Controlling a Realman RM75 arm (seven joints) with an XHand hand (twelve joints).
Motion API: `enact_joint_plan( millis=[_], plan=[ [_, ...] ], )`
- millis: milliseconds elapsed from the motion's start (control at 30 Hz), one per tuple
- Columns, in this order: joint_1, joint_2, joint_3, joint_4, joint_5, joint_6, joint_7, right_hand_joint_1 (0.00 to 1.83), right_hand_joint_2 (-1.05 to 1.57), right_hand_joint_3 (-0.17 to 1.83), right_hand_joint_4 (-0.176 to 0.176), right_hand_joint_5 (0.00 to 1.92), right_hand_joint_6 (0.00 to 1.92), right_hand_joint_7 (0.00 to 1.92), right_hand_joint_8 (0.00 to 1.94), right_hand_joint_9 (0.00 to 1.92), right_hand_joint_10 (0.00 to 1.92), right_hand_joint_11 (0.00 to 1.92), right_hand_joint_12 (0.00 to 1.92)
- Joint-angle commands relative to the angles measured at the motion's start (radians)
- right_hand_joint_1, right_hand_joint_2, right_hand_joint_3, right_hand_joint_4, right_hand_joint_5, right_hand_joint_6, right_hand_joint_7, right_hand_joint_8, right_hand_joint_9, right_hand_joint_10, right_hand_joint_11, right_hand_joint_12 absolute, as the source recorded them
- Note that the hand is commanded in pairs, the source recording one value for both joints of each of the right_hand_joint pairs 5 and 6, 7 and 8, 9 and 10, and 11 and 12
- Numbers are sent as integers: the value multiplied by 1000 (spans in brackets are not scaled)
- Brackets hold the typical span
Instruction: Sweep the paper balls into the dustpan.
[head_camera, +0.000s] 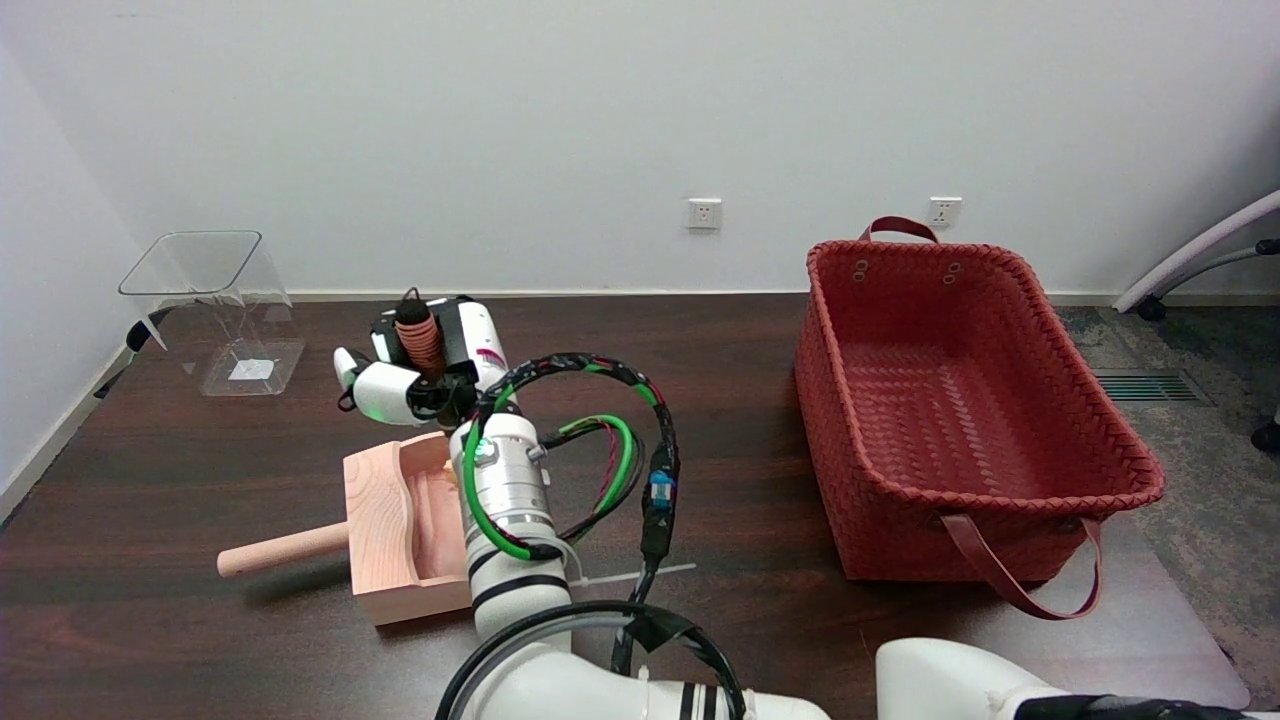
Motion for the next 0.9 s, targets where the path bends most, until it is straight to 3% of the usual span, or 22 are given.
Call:
enact_joint_plan(
  millis=[33, 500, 900],
  plan=[
    [45, 17, 17, -18, 90, -130, 137, 1381, 1023, 600, 0, 1920, 1920, 1920, 1920, 1920, 1920, 1920, 1920],
    [62, 34, 36, -56, 99, -216, 129, 1392, 1001, 618, 0, 1920, 1920, 1920, 1920, 1920, 1920, 1920, 1920],
    [64, 47, 44, -127, -50, -170, -260, 1397, 988, 641, 0, 1920, 1920, 1920, 1920, 1920, 1920, 1920, 1920]
  ],
)
